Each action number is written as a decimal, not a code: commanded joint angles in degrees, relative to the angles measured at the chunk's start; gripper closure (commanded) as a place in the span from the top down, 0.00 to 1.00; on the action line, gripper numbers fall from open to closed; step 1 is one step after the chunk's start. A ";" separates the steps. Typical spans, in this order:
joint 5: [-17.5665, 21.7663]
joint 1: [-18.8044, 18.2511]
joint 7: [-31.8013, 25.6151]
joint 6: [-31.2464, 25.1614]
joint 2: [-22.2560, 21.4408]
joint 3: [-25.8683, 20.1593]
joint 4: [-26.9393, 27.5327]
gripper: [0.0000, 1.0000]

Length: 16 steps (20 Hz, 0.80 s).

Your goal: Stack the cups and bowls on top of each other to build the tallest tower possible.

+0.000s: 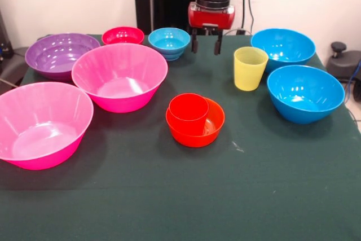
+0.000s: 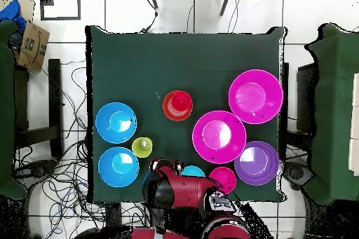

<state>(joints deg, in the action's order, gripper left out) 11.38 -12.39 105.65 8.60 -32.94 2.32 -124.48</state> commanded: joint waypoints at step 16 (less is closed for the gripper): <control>2.54 -2.34 4.33 -8.08 -4.36 -4.73 -2.03 1.00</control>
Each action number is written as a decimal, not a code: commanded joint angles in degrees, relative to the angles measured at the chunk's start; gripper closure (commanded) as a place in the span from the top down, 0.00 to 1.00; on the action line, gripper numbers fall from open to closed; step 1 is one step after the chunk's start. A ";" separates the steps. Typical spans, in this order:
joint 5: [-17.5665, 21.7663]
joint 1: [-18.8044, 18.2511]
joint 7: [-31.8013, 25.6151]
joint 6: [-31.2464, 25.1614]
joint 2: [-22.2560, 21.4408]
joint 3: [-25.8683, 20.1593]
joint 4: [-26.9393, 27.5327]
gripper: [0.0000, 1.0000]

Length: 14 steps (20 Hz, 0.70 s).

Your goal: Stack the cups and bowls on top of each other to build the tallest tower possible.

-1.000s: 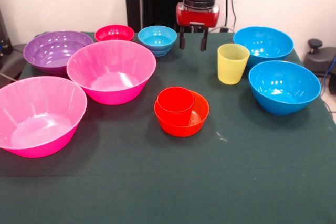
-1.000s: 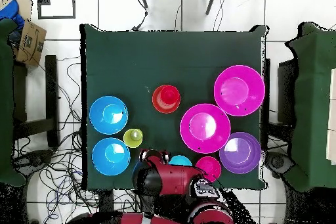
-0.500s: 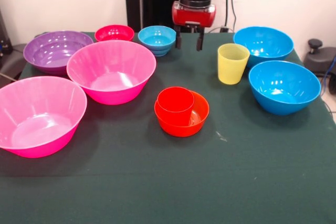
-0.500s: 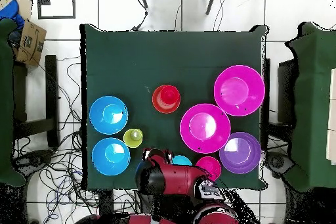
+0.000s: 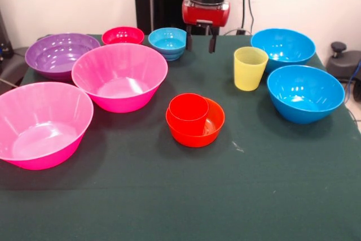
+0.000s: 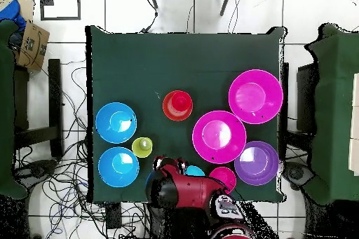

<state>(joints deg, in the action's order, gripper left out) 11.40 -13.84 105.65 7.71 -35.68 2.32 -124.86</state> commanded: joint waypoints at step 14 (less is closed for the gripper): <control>4.71 -2.08 3.37 -6.47 -1.78 -3.08 -3.03 1.00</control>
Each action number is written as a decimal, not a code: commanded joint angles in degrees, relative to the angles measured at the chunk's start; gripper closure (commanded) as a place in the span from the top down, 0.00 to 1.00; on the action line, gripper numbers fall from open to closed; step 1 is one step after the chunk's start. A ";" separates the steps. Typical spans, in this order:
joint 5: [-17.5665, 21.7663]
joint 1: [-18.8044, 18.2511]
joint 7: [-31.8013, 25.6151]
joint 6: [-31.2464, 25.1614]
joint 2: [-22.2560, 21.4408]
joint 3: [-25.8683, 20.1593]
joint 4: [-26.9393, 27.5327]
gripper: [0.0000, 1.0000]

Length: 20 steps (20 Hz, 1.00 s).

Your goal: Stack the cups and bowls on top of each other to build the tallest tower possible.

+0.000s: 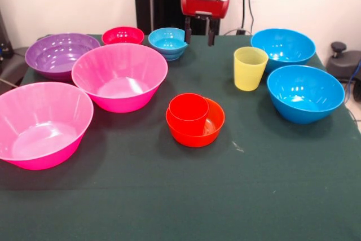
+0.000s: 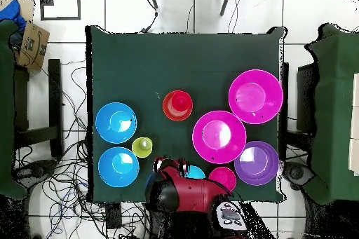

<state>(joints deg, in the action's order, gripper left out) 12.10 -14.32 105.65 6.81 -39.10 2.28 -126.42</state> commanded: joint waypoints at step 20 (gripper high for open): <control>7.53 0.28 4.34 -3.60 4.89 2.75 -0.28 1.00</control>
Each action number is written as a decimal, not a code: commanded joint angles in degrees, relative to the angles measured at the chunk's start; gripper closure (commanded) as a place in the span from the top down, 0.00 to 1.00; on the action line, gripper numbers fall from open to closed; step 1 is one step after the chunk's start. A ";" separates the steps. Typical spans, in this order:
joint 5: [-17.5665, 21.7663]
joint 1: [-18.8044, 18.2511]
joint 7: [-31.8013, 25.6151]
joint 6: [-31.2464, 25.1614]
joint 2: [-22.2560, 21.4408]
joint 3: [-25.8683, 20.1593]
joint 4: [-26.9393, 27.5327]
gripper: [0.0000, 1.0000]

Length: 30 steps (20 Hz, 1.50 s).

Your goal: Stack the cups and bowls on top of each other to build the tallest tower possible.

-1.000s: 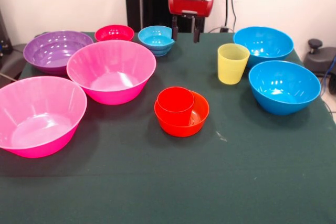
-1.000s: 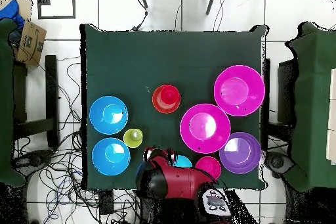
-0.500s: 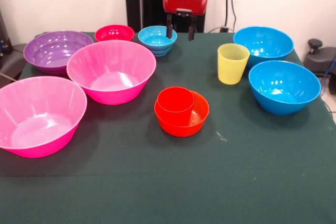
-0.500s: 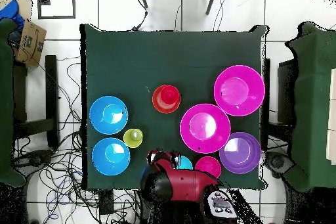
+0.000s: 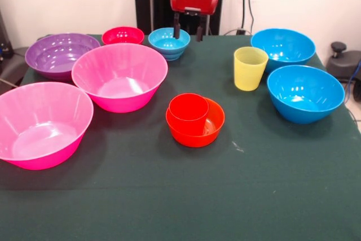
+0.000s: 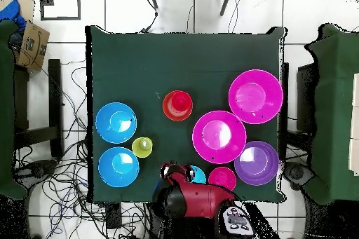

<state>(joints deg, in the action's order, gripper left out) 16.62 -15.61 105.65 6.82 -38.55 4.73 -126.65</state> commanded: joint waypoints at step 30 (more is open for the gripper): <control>3.73 0.75 8.58 9.07 10.77 -0.90 0.47 1.00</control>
<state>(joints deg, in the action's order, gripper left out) 17.95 -14.03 105.65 10.72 -30.38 8.37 -126.70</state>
